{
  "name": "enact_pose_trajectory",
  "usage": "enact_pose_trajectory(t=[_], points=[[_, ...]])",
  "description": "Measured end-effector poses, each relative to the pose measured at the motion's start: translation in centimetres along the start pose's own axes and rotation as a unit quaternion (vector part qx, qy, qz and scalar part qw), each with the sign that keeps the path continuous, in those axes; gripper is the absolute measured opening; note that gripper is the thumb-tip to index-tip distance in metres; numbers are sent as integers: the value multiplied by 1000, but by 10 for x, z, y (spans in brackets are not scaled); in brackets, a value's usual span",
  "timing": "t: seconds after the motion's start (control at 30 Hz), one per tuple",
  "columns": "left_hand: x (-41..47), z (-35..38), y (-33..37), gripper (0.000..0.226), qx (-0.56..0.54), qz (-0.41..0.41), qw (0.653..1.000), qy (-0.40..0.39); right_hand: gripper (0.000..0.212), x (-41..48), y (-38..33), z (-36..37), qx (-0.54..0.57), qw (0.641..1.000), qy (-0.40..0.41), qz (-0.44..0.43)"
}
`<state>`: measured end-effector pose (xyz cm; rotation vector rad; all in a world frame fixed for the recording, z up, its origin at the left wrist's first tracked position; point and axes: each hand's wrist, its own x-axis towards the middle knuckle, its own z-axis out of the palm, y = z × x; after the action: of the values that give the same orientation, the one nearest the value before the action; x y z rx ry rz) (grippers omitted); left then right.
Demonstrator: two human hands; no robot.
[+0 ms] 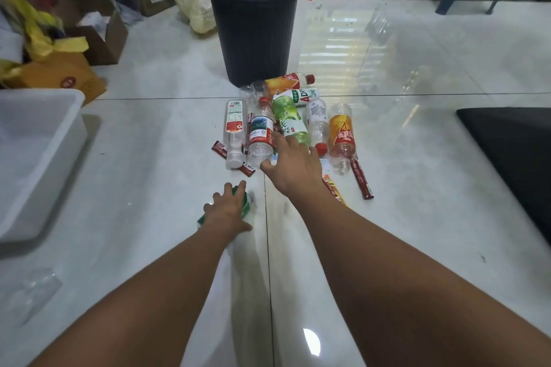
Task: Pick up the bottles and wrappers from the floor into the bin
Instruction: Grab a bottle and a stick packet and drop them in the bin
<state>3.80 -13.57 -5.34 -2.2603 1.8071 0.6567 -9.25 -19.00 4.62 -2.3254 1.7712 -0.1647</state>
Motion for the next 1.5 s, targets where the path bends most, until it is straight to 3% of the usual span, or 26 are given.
enact_pose_trajectory(t=[0.23,0.4,0.63,0.77,1.0,1.5], points=[[3,0,-4,98,5,29,999,22,67,-7,15,16,-31,999,-41,-3],[9,-26,2,80,13,92,990,102,65,-6,22,17,-47,998,-37,1],[18,-97,14,85,62,172,962,204,57,-8,37,11,-46,997,-24,55],[18,-117,28,77,72,197,948,239,53,-16,52,12,-48,995,-22,90],[17,-112,51,79,101,236,940,226,46,-27,85,23,-62,983,-61,164],[32,-98,48,80,95,239,940,223,38,-20,95,65,-66,971,-64,222]])
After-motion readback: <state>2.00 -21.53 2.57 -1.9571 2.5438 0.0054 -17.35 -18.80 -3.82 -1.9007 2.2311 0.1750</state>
